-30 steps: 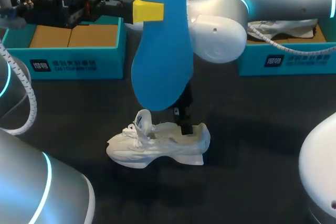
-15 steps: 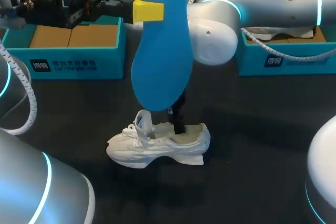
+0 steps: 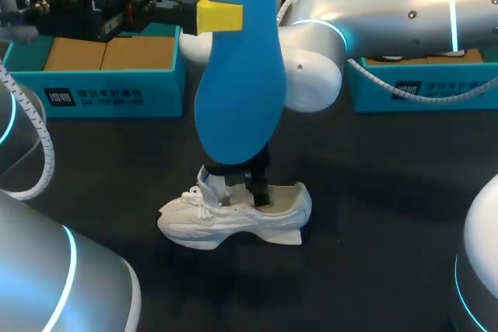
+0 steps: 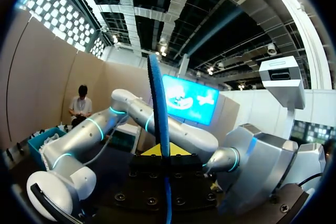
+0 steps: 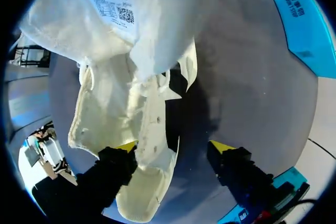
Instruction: Take the shoe out of the shoebox, open the shoe tongue, remove and reinsert the insole, then place the shoe into the shoebox
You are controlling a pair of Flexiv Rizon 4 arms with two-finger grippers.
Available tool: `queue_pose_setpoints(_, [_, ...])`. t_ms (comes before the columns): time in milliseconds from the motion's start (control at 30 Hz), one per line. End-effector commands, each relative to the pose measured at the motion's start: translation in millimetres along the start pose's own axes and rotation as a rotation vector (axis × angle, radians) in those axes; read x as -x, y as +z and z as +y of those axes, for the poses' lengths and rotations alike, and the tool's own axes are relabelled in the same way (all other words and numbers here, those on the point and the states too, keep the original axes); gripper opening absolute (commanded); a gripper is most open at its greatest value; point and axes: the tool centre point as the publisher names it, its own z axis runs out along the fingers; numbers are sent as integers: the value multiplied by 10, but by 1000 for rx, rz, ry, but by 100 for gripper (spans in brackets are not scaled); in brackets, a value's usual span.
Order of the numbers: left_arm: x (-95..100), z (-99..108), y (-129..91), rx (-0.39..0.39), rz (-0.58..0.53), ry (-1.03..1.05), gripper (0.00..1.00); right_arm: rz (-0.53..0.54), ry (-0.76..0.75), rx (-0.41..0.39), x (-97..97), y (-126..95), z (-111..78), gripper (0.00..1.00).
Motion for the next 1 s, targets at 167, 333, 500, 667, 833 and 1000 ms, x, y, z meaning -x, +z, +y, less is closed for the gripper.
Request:
queue_pose_setpoints(167, [8, -6, 10, 3, 0, 0, 0, 8, -4, 12, -14, 40, 3, 0])
queue_pose_setpoints(333, [8, -6, 10, 3, 0, 0, 0, 0, -10, 13, -18, -19, -10, 0])
queue_pose_setpoints(500, [8, -6, 10, 3, 0, 0, 0, -4, -18, 11, -43, -102, -22, 0])
queue_pose_setpoints(667, [8, -6, 10, 3, 0, 0, 0, -4, -21, 16, -118, -269, -42, 0])
queue_pose_setpoints(833, [8, -6, 10, 3, 0, 0, 0, 7, 41, 24, -208, -493, -94, 0])
queue_pose_setpoints(1000, [8, -6, 10, 3, 0, 0, 0, 25, 152, 17, -291, -684, -110, 0])
